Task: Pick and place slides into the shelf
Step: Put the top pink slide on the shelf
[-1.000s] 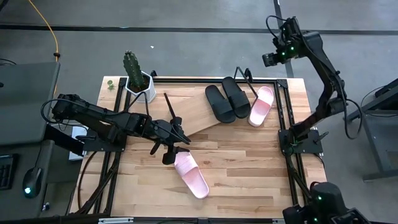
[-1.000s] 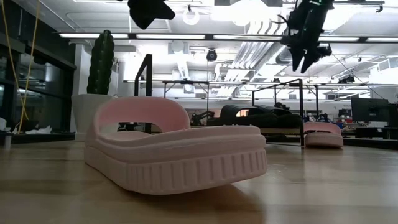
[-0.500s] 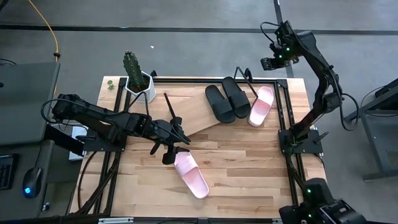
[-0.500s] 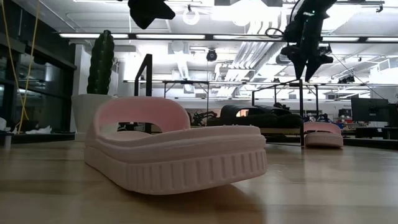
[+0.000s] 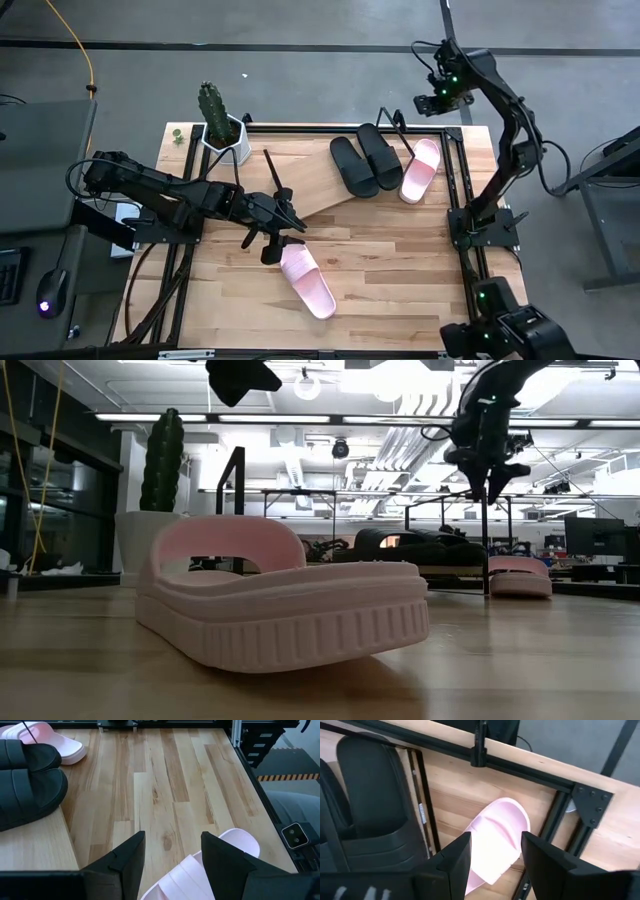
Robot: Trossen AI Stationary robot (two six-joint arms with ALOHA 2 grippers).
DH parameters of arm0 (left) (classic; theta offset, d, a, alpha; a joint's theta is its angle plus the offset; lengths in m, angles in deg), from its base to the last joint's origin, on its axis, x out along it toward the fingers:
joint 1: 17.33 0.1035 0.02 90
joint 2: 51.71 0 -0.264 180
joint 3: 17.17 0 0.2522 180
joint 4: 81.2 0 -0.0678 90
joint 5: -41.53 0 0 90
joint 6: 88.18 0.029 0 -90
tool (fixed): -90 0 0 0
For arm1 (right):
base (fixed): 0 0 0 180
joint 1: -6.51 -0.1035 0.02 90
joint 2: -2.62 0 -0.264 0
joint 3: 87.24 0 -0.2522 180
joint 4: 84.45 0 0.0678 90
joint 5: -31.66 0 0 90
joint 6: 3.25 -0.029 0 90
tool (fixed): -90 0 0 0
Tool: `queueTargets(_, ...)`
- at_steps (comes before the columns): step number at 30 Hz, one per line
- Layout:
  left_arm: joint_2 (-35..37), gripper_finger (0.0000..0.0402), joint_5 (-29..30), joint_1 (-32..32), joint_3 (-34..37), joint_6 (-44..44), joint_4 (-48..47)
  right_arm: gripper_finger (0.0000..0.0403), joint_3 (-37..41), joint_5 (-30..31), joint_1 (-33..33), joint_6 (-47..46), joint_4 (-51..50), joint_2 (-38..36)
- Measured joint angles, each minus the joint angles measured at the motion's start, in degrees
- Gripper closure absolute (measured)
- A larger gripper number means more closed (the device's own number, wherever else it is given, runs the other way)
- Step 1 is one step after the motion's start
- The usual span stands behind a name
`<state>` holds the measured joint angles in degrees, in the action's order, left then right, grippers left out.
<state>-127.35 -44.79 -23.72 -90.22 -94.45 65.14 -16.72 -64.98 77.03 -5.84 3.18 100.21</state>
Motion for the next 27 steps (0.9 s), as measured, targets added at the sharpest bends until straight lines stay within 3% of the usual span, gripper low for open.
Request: queueTargets(27, 0.00, 0.0224, -0.02, 0.00, 0.00, 0.00, -0.48, 0.0240, 2.19, 0.25, 1.18, -1.88, -2.84, 2.48)
